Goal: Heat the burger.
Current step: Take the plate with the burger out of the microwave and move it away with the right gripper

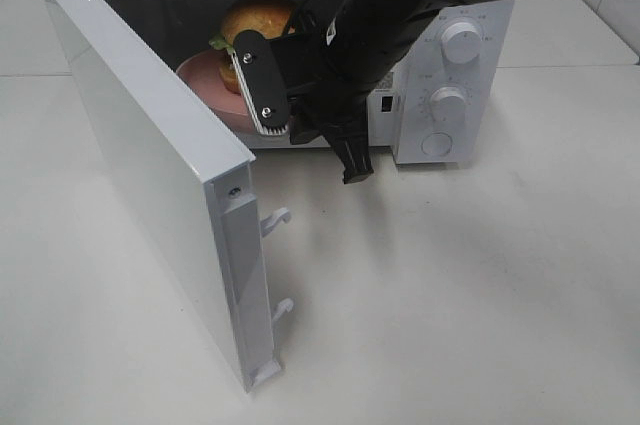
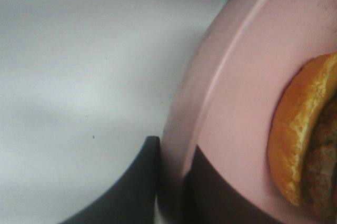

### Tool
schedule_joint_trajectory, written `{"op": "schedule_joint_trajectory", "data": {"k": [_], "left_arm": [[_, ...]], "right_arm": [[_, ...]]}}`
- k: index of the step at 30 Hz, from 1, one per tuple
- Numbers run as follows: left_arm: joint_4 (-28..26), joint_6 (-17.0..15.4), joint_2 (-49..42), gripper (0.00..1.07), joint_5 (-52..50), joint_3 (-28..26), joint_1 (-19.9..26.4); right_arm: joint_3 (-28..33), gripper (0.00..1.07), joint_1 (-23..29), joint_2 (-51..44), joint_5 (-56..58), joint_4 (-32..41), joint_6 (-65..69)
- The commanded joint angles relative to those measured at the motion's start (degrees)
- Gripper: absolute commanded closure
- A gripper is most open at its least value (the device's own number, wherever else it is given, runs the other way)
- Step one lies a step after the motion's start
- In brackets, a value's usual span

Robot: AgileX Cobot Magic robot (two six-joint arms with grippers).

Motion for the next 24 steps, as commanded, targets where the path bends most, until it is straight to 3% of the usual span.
{"op": "schedule_joint_trajectory", "data": {"k": [1, 5, 13, 24], "left_arm": [[0.0, 0.0, -0.2, 0.06, -0.1, -0.1, 0.0], [0.0, 0.0, -0.2, 0.06, -0.1, -0.1, 0.0], [0.0, 0.0, -0.2, 0.06, -0.1, -0.1, 0.0], [0.0, 0.0, -0.2, 0.06, -0.1, -0.1, 0.0]], "right_arm": [[1.7, 1.07, -0.4, -2.3, -3.0, -0.1, -1.1], [5.0, 1.07, -0.4, -4.0, -5.0, -0.2, -1.6], [17.1, 1.07, -0.4, -9.9, -16.6, -0.2, -1.6], [26.8, 1.07, -0.4, -14.8, -22.6, -0.4, -1.6]]}}
